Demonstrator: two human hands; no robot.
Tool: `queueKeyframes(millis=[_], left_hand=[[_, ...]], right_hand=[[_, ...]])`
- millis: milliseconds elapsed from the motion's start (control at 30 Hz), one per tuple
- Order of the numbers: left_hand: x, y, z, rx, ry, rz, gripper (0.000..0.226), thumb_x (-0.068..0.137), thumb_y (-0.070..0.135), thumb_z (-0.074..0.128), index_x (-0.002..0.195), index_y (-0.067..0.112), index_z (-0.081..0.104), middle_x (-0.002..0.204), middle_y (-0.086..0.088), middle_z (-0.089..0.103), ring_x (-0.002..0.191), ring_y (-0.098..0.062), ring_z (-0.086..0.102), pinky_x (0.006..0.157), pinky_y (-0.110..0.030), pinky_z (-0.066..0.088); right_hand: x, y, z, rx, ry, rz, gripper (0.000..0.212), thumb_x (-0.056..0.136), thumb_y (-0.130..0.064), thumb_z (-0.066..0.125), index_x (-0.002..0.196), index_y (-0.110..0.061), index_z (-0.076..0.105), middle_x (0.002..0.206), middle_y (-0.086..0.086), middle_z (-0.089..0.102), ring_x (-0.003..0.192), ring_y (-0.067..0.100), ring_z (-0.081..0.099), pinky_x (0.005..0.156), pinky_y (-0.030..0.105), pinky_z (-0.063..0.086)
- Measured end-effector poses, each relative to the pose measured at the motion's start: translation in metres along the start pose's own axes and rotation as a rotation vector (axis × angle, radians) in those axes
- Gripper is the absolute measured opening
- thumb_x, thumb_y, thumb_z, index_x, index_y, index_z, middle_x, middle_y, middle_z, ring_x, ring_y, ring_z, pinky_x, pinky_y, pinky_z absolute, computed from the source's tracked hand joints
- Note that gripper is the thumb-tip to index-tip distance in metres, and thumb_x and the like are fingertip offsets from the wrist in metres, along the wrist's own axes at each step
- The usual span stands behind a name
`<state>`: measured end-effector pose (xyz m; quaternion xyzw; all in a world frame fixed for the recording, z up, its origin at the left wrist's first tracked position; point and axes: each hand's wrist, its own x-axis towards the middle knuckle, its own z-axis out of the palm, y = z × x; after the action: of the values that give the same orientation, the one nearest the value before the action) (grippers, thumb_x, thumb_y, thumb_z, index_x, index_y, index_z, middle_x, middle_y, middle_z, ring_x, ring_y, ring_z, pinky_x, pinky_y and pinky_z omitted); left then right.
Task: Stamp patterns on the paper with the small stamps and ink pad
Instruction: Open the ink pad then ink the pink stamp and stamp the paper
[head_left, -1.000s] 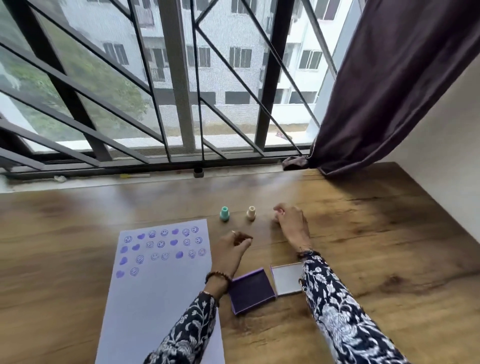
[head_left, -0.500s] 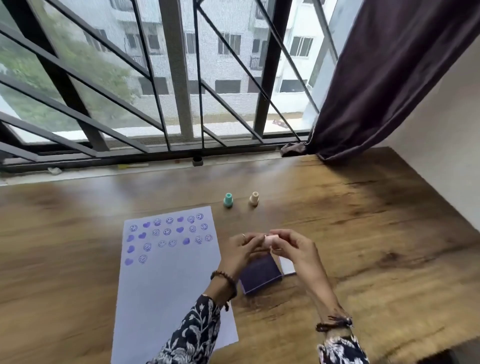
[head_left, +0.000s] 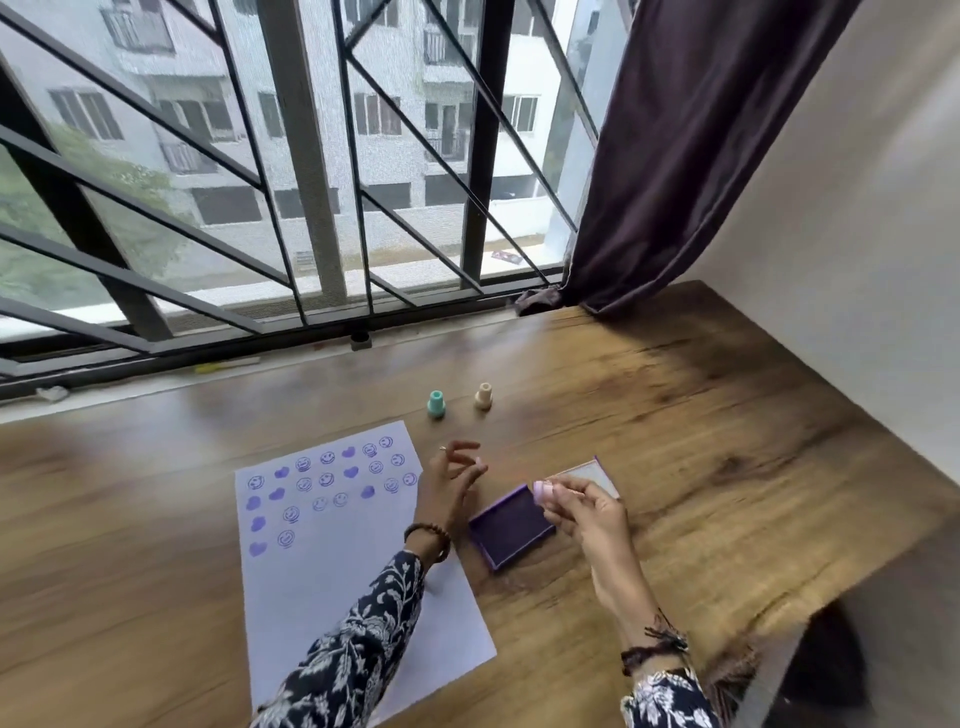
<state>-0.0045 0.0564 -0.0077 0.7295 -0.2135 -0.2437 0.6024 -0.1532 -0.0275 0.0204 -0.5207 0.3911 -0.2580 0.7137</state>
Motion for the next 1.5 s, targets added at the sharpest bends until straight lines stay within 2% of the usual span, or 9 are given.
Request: queueKeyframes(millis=[133,300,400,500,633,900,1233,1367,1500], left_hand=[[0.004,-0.02,-0.006,0.249,-0.115,0.131,0.015,0.085,0.006,0.057,0.097,0.015,0.06,0.095,-0.01,0.059,0.085,-0.017,0.056,0.065,0.0,0.037],[-0.001,-0.027,-0.003,0.362,-0.151,0.146,0.006,0.087,0.01,0.054,0.091,0.013,0.056,0.09,-0.008,0.063,0.085,-0.024,0.059,0.067,-0.019,0.036],[-0.007,-0.027,-0.005,0.402,-0.115,0.208,0.006,0.086,0.011,0.055,0.092,0.011,0.056,0.098,-0.007,0.064,0.095,-0.028,0.059,0.091,-0.027,0.035],[-0.016,-0.037,-0.012,0.571,-0.109,0.271,0.032,0.081,0.033,0.063,0.106,0.016,0.056,0.116,-0.008,0.055,0.121,-0.028,0.045,0.113,-0.046,0.011],[-0.032,-0.046,-0.02,0.625,-0.254,0.309,0.066,0.063,0.047,0.075,0.119,0.02,0.053,0.129,-0.008,0.046,0.143,-0.025,0.006,0.113,-0.041,-0.011],[-0.038,-0.05,-0.022,0.618,-0.258,0.341,0.071,0.061,0.049,0.076,0.123,0.022,0.051,0.132,-0.005,0.046,0.144,-0.022,0.001,0.111,-0.043,-0.017],[-0.044,-0.05,-0.02,0.706,-0.29,0.334,0.075,0.069,0.053,0.068,0.132,0.024,0.041,0.142,-0.005,0.037,0.144,-0.021,-0.004,0.109,-0.043,-0.022],[-0.057,-0.05,-0.039,0.715,-0.27,0.304,0.076,0.075,0.056,0.06,0.138,0.027,0.03,0.151,-0.001,0.023,0.144,-0.017,-0.006,0.109,-0.046,-0.022],[-0.072,-0.06,-0.098,0.692,-0.062,0.29,0.066,0.077,0.052,0.059,0.134,0.026,0.036,0.151,0.003,0.026,0.139,-0.008,-0.008,0.113,-0.047,-0.013]], right_hand=[[-0.009,0.003,0.005,-0.159,0.028,-0.03,0.011,0.079,-0.003,0.066,0.091,-0.003,0.065,0.083,0.009,0.069,0.077,0.016,0.065,0.063,0.019,0.056],[-0.015,0.011,0.013,-0.463,0.045,-0.07,0.009,0.08,-0.01,0.067,0.079,-0.019,0.063,0.083,0.01,0.069,0.079,0.02,0.065,0.075,0.038,0.056],[-0.019,0.014,0.017,-0.728,0.083,-0.127,0.011,0.08,-0.017,0.067,0.091,-0.019,0.065,0.089,0.003,0.069,0.083,0.017,0.064,0.067,0.026,0.05],[-0.021,0.013,0.024,-0.979,0.085,-0.239,0.018,0.081,-0.018,0.064,0.098,-0.015,0.067,0.098,0.007,0.07,0.089,0.02,0.063,0.07,0.024,0.043],[-0.027,0.005,0.034,-1.136,0.053,-0.29,0.016,0.085,-0.017,0.058,0.099,-0.013,0.066,0.102,0.008,0.068,0.093,0.023,0.061,0.072,0.029,0.044],[-0.029,-0.018,0.056,-1.207,0.147,-0.531,0.012,0.088,-0.018,0.056,0.091,-0.012,0.066,0.092,0.008,0.066,0.083,0.025,0.06,0.061,0.022,0.03],[-0.005,0.019,0.061,-1.418,0.027,-0.191,0.016,0.084,-0.009,0.052,0.088,-0.001,0.065,0.099,0.019,0.066,0.092,0.034,0.06,0.073,0.036,0.048],[-0.002,0.009,0.051,-1.23,-0.003,-0.041,0.009,0.077,-0.012,0.064,0.08,-0.005,0.068,0.093,0.016,0.069,0.088,0.029,0.063,0.073,0.031,0.048],[-0.017,0.006,0.074,-0.853,0.013,0.034,0.009,0.069,-0.021,0.075,0.066,-0.018,0.067,0.069,0.007,0.068,0.065,0.021,0.064,0.066,0.032,0.051]])
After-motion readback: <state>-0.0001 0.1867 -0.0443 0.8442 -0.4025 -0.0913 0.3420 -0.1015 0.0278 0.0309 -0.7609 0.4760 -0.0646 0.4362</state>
